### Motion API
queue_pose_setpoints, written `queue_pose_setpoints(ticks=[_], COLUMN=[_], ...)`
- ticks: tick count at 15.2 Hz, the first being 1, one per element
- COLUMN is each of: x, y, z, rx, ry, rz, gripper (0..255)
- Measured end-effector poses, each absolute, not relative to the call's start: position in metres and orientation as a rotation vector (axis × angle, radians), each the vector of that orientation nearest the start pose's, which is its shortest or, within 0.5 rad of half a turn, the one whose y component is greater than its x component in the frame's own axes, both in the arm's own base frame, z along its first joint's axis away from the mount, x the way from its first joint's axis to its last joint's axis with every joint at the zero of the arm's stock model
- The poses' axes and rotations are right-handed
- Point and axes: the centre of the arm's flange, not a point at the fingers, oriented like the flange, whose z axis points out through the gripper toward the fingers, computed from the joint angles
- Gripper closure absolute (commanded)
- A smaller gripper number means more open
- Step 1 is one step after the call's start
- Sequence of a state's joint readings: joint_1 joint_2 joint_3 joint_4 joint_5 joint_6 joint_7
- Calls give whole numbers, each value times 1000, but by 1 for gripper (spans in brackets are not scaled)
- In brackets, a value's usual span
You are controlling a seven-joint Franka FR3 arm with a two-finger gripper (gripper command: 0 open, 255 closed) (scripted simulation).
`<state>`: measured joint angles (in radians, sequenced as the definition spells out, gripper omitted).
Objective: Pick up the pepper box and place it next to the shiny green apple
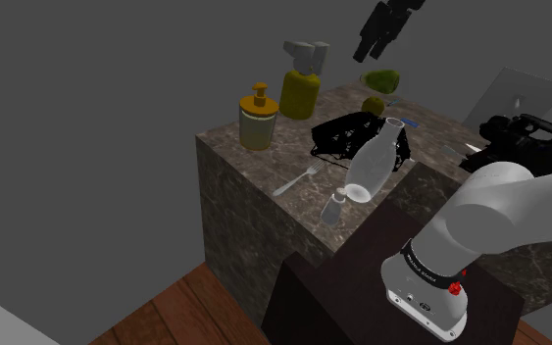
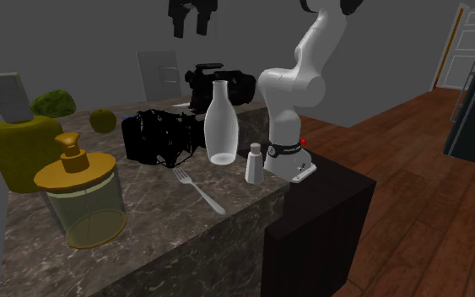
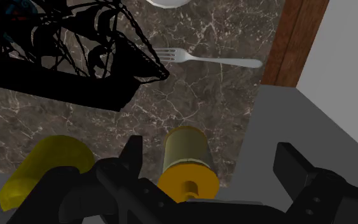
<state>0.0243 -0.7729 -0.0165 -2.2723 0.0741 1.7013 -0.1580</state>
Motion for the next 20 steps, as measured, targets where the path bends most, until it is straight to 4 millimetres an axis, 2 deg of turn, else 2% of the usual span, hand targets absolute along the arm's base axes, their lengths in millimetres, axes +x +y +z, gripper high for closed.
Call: queue_pose_setpoints(ticks=[1, 3, 13, 20], x=[323, 321, 285, 250], y=[8, 10, 53, 85], z=[640, 627, 520, 441], rx=[-3044, -3044, -3041, -3037], ry=[-255, -258, -277, -290], rz=[-318, -300, -160, -61], gripper=[0, 0, 0, 0])
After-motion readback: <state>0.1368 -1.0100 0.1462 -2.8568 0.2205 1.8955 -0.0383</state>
